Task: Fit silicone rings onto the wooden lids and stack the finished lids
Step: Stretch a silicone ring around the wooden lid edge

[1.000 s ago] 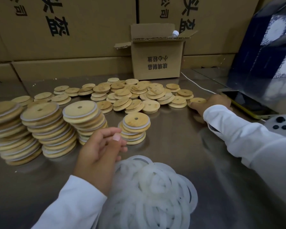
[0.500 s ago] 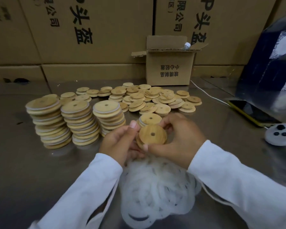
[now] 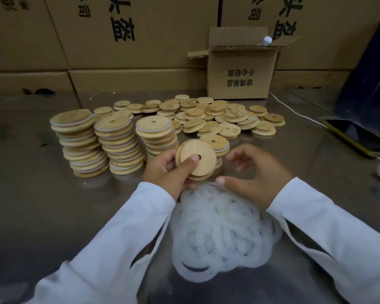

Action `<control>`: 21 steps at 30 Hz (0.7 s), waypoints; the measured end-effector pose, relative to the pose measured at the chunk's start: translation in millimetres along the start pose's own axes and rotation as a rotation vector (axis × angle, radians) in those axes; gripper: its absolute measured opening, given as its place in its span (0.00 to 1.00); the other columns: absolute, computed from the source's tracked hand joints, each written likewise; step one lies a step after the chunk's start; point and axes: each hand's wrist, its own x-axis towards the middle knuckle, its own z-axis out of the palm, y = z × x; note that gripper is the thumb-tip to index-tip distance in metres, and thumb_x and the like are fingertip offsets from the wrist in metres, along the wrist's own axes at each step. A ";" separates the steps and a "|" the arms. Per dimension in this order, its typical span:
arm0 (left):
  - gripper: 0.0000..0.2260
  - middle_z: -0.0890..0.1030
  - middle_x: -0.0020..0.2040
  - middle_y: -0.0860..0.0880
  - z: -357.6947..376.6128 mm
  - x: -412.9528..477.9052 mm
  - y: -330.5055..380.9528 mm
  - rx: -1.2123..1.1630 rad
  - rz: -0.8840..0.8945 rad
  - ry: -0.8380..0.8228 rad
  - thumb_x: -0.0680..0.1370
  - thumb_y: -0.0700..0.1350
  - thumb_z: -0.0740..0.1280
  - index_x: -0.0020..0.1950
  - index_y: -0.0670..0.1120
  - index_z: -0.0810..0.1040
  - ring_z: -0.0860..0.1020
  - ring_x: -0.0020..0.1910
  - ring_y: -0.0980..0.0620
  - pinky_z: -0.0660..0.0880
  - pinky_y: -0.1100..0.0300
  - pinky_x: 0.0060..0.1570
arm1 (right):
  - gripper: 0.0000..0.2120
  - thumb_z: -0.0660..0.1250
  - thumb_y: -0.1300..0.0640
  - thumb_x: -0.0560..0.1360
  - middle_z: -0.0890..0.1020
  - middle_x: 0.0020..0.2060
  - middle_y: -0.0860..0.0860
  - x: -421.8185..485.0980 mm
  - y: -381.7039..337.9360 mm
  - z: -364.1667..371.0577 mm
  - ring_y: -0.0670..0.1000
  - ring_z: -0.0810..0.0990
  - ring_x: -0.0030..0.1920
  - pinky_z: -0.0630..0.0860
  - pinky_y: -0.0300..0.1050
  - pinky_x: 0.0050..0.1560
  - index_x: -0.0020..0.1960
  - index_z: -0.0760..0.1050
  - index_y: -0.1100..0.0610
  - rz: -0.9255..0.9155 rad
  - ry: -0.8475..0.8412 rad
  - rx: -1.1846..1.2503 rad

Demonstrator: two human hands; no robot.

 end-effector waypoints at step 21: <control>0.05 0.79 0.52 0.39 -3.2 -2.5 6.1 -0.214 -0.170 -0.130 0.76 0.43 0.64 0.47 0.45 0.79 0.80 0.46 0.41 0.79 0.56 0.29 | 0.03 0.70 0.60 0.67 0.78 0.30 0.45 -4.1 -5.6 -13.7 0.41 0.75 0.33 0.72 0.31 0.38 0.37 0.76 0.55 -0.174 -0.253 0.402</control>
